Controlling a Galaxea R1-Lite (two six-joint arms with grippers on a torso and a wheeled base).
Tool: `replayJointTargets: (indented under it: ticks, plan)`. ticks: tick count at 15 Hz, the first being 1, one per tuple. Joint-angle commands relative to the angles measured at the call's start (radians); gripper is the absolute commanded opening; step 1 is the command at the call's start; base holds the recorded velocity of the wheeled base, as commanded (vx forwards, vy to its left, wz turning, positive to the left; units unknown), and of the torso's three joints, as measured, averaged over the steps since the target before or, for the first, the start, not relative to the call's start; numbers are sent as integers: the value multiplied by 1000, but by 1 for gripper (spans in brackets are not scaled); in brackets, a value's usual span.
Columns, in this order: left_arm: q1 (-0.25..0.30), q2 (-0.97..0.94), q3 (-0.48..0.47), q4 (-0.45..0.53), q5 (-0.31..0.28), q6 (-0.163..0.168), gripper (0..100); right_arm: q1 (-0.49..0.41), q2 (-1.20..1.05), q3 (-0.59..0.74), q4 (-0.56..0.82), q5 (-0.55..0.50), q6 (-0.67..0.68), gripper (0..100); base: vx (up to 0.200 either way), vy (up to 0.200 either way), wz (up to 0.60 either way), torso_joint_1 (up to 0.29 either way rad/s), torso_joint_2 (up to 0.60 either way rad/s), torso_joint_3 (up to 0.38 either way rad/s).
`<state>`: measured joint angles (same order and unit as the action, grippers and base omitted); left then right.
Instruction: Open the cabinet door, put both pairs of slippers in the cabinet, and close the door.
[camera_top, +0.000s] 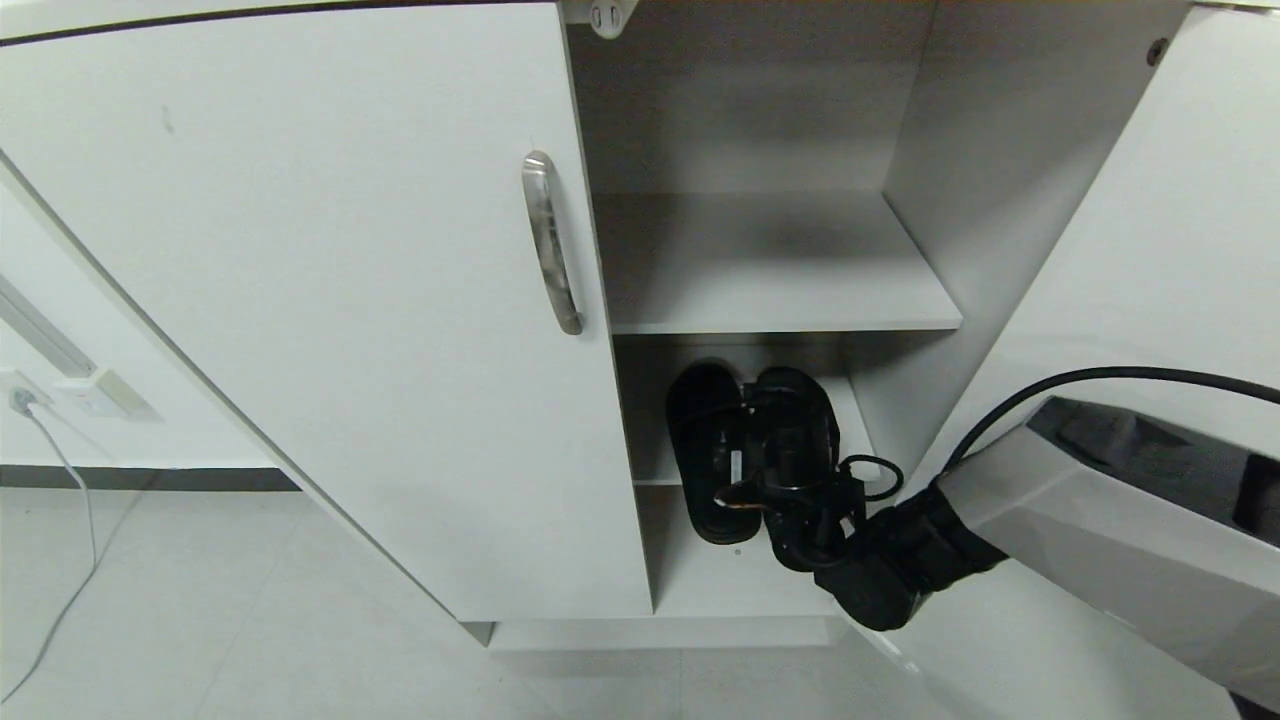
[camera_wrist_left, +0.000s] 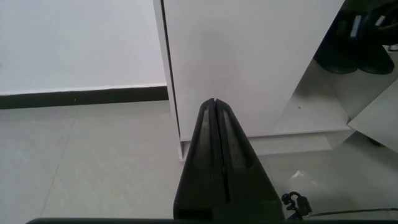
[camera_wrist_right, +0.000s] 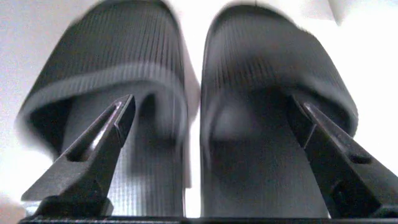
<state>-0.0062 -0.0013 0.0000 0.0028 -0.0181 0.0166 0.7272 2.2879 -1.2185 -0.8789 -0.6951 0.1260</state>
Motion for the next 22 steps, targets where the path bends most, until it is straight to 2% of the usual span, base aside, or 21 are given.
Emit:
replayJointTargets:
  ticks: [1, 2, 7, 13, 22]
  plan:
    - [0, 1, 0, 0, 0, 0, 0, 54, -142, 172, -55, 2, 0, 100, 0, 0, 0, 0, 0, 0]
    - [0, 1, 0, -1, 0, -1, 0, 70, -197, 241, -74, 6, 0, 100, 0, 0, 0, 0, 0, 0]
    - [0, 1, 0, 0, 0, -1, 0, 87, -225, 280, -75, 8, 3, 100, 0, 0, 0, 0, 0, 0]
    - [0, 1, 0, -1, 0, -1, 0, 90, -215, 283, -77, 6, 6, 100, -200, 0, 0, 2, 6, 3]
    - [0, 1, 0, -1, 0, -4, 0, 90, -206, 300, -84, 8, 9, 100, 0, 0, 0, 0, 0, 0]
